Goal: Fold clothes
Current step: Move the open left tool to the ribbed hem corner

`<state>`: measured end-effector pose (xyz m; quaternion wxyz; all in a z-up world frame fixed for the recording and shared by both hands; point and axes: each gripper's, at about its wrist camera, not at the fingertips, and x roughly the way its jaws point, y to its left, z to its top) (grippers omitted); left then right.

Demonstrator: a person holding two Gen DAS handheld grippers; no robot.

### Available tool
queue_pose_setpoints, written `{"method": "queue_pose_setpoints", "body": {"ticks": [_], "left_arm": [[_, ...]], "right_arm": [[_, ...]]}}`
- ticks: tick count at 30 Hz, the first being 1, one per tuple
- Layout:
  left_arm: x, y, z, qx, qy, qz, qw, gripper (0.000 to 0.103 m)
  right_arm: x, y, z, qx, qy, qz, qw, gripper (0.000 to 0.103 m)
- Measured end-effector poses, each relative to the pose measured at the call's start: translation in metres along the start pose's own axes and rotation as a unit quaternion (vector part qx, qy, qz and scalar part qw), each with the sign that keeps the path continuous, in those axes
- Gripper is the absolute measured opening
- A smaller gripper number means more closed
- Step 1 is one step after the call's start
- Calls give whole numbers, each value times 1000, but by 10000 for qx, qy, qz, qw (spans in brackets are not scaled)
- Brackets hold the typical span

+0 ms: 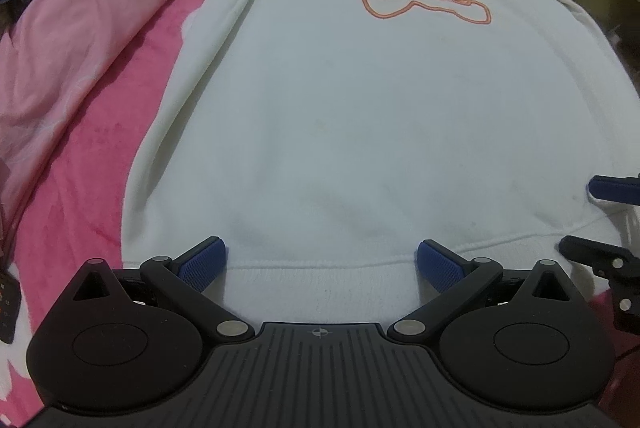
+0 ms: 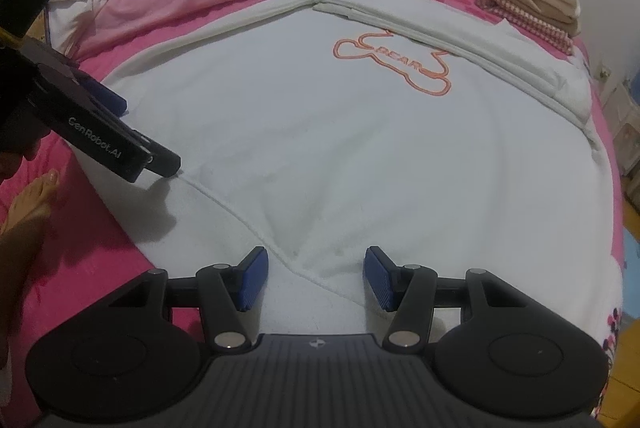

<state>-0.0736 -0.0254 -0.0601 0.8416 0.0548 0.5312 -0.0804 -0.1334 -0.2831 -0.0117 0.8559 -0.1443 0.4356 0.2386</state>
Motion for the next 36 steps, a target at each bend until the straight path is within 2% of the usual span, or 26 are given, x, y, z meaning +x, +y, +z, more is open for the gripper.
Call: {"method": "queue_pose_setpoints", "body": {"ticks": [5,12,16,21,22,24,27,29,36], "left_arm": [[-8,6,1,52,-131,-12,9999,103],[-26,24,4,173,-633,115,9978,103],[-29,54,7,-283,-718,368,9963,101],[-22,90,0,-1107,-476,630,9907,95],[-20,94,-3,-1222,-424,642,9895,92],[-16,100,-6,-1434,-315,583,9874,79],[-14,110,-9,-1678,-285,471,9843,72],[-15,113,-9,-1707,-335,489,9835,63],[-20,111,-14,-1518,-382,527,9863,49]], "right_arm": [[-1,0,2,13,-34,19,10000,57],[-3,5,4,-28,-107,189,9998,57],[-4,9,5,-98,-149,284,9994,57],[-5,12,4,-117,-150,332,9993,58],[-5,12,4,-110,-149,339,9993,58],[-5,11,4,-86,-140,352,9992,58],[-6,10,4,-56,-132,361,9992,58],[-6,10,4,-50,-133,368,9992,58],[-6,11,5,-46,-114,372,9992,59]]}}
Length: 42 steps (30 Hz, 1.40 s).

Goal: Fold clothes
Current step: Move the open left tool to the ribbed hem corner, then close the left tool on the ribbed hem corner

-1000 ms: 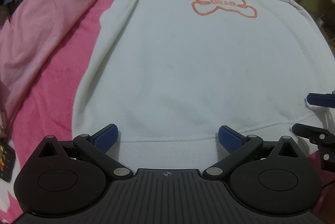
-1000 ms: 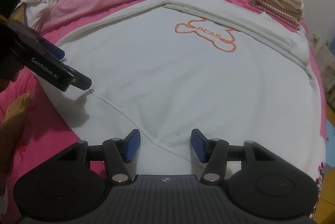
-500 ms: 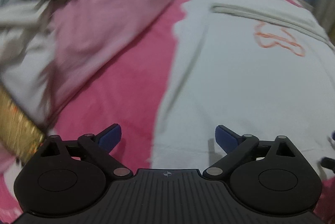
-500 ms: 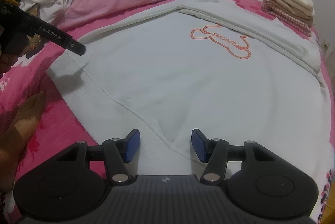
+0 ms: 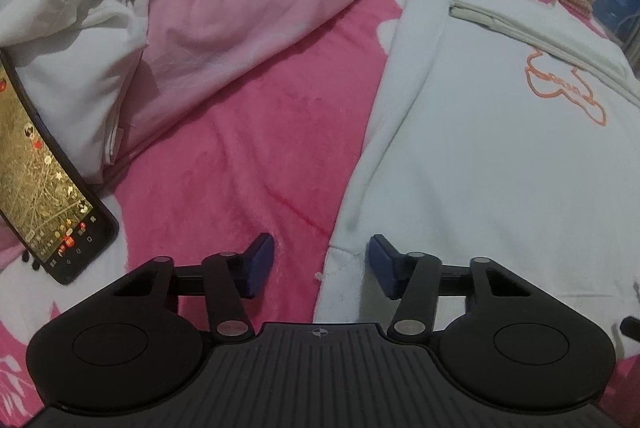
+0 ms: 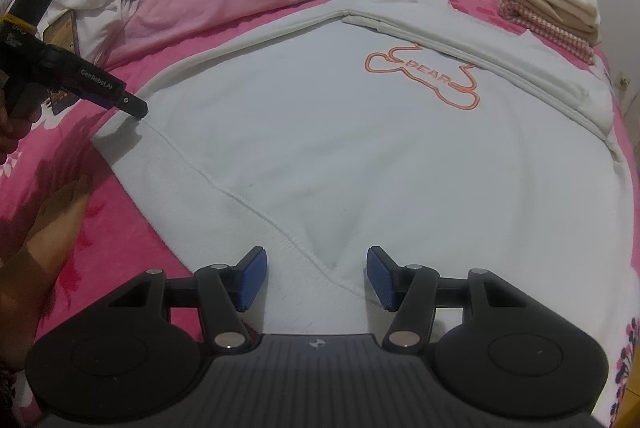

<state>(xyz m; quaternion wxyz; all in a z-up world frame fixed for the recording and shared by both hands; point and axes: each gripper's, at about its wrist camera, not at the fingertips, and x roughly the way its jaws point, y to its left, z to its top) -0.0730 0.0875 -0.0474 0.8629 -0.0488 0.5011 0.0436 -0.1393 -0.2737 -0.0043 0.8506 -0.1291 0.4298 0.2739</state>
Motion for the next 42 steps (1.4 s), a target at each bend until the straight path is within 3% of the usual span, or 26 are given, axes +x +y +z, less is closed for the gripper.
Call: {"method": "queue_pose_setpoints", "body": {"ticks": [4,13,23,27,31,37,42], "left_arm": [[-3,-6,2,105,18,-242,9997,23],[2,-6,2,188,142,-261,9994,25],[5,-5,0,118,642,-563,9963,25],[5,-4,1,-37,692,-605,9958,23],[1,1,2,-199,625,-715,9953,10],[-2,13,6,-685,628,-1075,9898,9],[-8,18,11,-958,650,-1375,9837,8]], "right_arm": [[1,1,0,-4,13,7,10000,59],[1,0,1,40,21,0,10000,59],[-1,0,0,64,-8,-12,10000,59],[-1,0,1,66,-13,-15,10000,59],[-2,0,1,66,-35,-24,10000,60],[-7,2,5,-22,-260,116,9996,62],[-9,14,18,-272,-559,493,9968,66]]}}
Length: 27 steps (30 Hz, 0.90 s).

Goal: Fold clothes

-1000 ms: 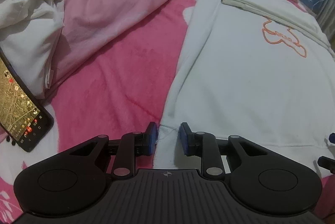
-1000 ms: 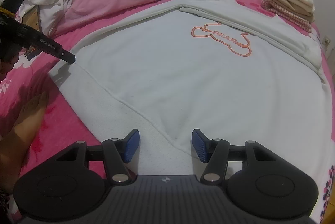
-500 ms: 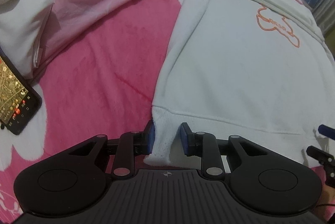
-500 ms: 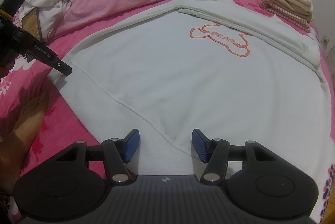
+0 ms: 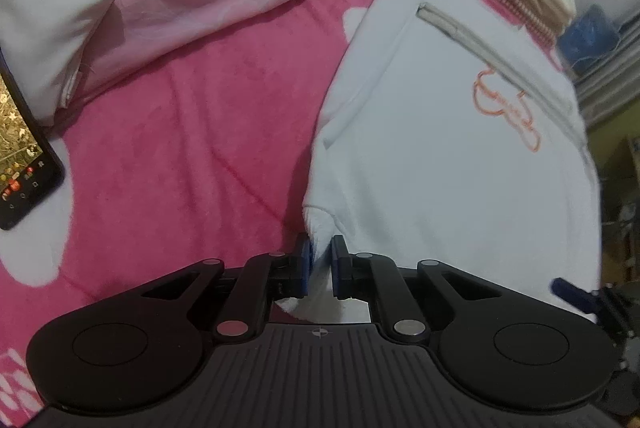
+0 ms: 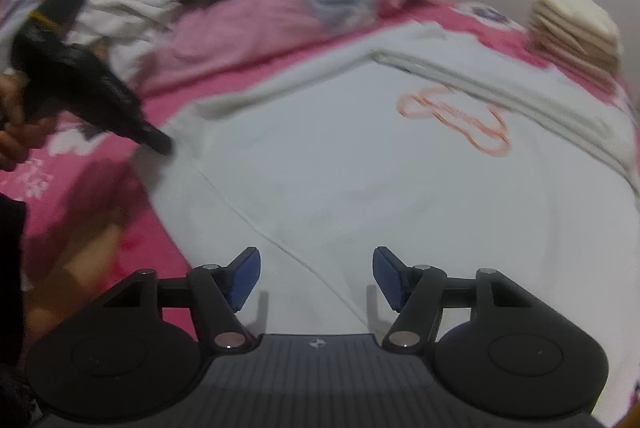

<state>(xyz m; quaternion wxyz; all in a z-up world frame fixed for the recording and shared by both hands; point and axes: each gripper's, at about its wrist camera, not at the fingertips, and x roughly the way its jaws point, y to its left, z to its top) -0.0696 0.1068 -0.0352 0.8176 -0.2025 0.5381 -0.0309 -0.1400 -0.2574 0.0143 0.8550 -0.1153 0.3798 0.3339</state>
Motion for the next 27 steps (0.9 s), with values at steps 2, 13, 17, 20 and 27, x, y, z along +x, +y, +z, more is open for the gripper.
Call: {"method": "queue_pose_setpoints", "body": {"ticks": [2,13,17,20,27], "left_arm": [[-3,-1,1,-27,-2,-92,10000,8],[-7,3,17,-718,188,-871,9934,8],[-4,-3,18,-675,173,-893,9936,8],[0,-5,18,-729,204,-967,9924,7],[7,2,19,-920,282,-1197,9881,7]], "right_arm": [[1,9,8,-265,-122,107,9995,68],[28,55,58,-955,-330,1312,9862,72],[50,81,66,-1105,-318,1637,9798,75],[69,98,64,-1336,-216,1403,9808,73],[97,82,64,-732,107,1278,9890,23]]}}
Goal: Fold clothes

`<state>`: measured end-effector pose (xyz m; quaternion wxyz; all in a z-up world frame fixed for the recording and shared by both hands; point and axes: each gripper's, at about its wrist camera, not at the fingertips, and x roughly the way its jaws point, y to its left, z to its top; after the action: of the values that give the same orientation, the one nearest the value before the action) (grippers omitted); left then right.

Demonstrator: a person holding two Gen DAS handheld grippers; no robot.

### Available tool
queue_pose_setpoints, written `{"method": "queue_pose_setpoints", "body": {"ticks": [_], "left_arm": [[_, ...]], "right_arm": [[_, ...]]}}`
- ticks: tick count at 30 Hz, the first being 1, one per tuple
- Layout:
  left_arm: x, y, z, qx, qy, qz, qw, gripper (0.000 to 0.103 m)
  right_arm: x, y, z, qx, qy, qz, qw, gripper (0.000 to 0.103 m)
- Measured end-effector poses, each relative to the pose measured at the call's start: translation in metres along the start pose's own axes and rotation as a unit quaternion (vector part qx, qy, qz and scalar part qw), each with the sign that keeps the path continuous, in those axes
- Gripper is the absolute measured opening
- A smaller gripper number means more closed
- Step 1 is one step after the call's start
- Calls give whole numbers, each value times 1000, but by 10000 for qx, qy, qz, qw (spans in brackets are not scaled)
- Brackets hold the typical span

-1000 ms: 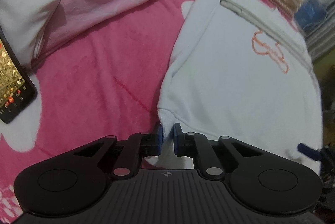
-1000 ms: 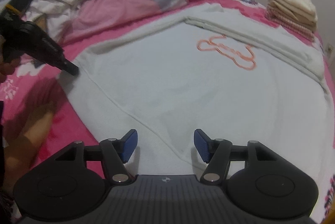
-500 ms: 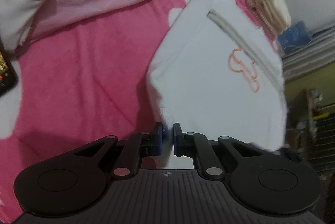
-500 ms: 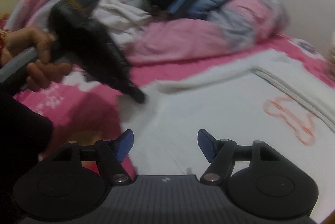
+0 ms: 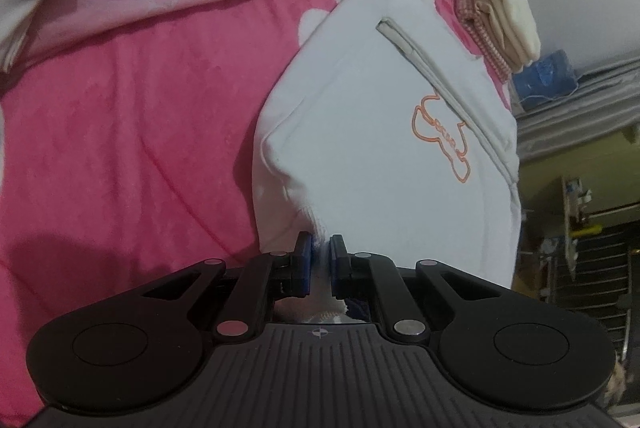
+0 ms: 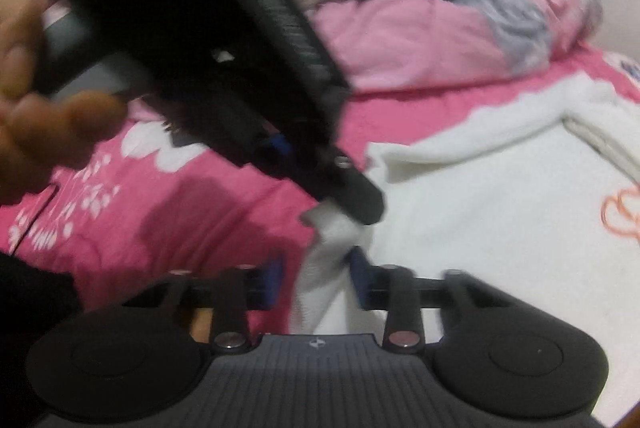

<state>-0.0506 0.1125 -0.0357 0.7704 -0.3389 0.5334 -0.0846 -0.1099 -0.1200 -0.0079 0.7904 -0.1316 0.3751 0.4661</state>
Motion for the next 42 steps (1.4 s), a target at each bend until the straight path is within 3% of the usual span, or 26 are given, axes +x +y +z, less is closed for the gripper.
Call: {"method": "queue_pose_setpoints", "body": {"ticks": [2,6,9,11,15,26,36,39,42], "left_arm": [[0,4,1,-87,-3,-84,9999,7],[1,8,4,-245,-6,-187,9995,9],[3,11,6,-350,34,-231,9991,22],[4,12,8,-382,74,-184,9991,37],[10,13,8,-321,190,-111,9992,39],[27,24,11,-416,467,-170,9979,37],[29,31,3,-285,442,-161,9985,20],[28,35,2,-241,403,-43,9989,16],[28,40,1,-230,394,37,9990,16]], "right_arm": [[-2,-6,0,162,-57,30,9998,7],[-7,-11,-2,160,-167,-11,9997,4],[-9,-5,0,-21,-175,-103,9998,4],[-11,1,0,-205,-198,-157,9995,4],[-16,19,0,-726,-266,-292,9966,4],[-21,39,-2,-1454,-397,-513,9872,4],[-25,45,-6,-1525,-371,-392,9868,4],[-30,38,-5,-1357,-271,-117,9903,9],[-45,22,-6,-984,-287,338,9942,33]]}}
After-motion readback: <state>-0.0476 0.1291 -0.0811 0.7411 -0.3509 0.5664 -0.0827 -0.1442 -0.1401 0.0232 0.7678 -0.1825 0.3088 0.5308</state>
